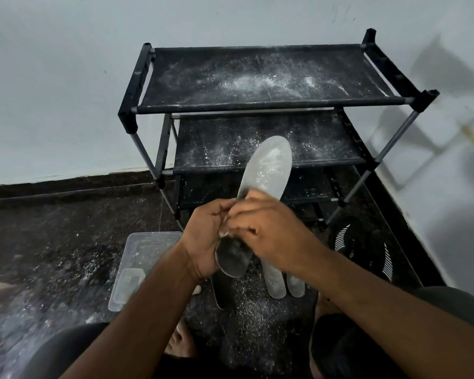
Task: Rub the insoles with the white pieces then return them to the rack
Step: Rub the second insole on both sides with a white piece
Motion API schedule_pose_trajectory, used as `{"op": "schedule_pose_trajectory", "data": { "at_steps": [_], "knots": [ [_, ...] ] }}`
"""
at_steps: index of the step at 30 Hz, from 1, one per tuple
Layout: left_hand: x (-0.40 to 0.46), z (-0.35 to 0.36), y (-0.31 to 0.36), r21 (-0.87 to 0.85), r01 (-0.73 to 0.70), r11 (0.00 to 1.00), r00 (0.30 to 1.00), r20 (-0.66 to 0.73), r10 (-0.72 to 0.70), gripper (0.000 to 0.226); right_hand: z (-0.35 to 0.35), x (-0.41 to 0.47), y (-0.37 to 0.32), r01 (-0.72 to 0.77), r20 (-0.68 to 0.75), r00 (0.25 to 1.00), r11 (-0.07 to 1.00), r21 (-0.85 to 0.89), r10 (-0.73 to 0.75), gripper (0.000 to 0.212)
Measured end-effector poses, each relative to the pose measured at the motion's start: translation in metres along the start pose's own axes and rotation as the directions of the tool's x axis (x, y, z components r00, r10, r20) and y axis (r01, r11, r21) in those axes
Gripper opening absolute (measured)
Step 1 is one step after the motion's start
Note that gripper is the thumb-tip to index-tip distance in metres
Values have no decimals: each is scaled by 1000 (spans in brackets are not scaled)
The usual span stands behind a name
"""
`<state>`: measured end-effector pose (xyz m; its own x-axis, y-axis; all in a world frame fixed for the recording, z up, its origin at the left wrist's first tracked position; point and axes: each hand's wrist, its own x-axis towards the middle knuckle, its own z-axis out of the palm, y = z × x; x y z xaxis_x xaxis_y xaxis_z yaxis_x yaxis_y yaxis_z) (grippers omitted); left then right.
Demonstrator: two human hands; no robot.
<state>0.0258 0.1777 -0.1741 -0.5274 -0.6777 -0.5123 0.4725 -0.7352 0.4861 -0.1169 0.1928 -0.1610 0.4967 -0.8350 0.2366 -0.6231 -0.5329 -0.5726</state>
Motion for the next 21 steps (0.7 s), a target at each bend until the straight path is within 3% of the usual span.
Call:
{"op": "schedule_pose_trajectory", "data": {
  "at_steps": [3,5,7,9,11,16,21],
  "knots": [
    [2,-5,0,22,19,1000,999,-33,-19,32,1,-3,-8,-50,87,996,955,294,25,9],
    [3,-5,-1,29,-4,1000,1000,7,4,35,-7,0,2,-77,48,996,981,176,70,11],
    [4,-3,-3,75,-27,997,998,56,23,38,-17,5,19,-99,-64,993,994,-55,96,14],
    [4,-2,-4,127,-42,991,996,79,32,43,-26,7,30,-150,-172,977,978,-147,124,14],
    [5,-1,-4,148,-52,988,996,83,40,43,-27,7,31,-176,-165,975,973,-150,151,16],
    [5,-4,-2,87,-76,993,994,80,69,35,-18,2,14,-55,114,992,997,-62,62,17],
    [6,-2,1,95,-123,988,992,49,119,32,-25,4,19,-83,-91,993,980,-180,68,16]
  ]
}}
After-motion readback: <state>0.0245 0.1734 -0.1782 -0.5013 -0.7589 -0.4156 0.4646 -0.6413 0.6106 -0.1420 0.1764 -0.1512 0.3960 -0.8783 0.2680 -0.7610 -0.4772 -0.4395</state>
